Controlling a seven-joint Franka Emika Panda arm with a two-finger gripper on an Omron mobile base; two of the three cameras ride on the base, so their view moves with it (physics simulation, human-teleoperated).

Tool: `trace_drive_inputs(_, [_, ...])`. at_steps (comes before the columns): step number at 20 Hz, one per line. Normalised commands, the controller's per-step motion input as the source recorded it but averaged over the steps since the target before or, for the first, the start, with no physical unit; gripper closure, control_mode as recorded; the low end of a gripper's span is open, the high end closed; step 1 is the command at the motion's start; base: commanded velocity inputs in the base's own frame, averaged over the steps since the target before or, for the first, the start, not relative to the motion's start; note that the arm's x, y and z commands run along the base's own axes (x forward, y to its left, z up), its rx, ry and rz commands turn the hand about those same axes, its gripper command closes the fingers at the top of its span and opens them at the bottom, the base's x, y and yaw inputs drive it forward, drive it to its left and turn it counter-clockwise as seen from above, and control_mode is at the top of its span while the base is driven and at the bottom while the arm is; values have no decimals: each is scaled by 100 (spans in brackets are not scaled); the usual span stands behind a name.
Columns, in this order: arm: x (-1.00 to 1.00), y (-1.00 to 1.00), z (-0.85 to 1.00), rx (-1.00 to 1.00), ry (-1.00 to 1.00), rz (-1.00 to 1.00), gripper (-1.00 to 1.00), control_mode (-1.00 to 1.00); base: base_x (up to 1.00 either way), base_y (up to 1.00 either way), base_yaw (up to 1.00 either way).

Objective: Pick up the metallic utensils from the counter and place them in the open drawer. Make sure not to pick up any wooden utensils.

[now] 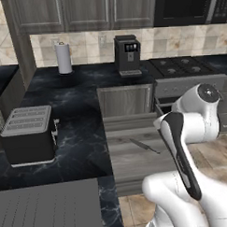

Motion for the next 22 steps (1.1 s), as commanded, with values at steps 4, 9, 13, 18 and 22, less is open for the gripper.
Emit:
trace_drive_inputs(4, [-31, 4, 21, -1, 0, 0, -100, -100, 0, 0, 0])
trace_drive_inputs(9, [-38, 13, 23, -3, 0, 0, -100, -100, 0, 0, 0])
trace_drive_inputs(13, [-21, 11, 6, -4, 2, 1, -100, -100, 0, 0, 0])
trace_drive_inputs(18, [-1, 1, 0, -2, 10, 2, -100, 100, 0, 0, 0])
trace_drive_inputs(22, [0, 0, 0, 0, 0, 0, -100, 100, -1, 0, 0])
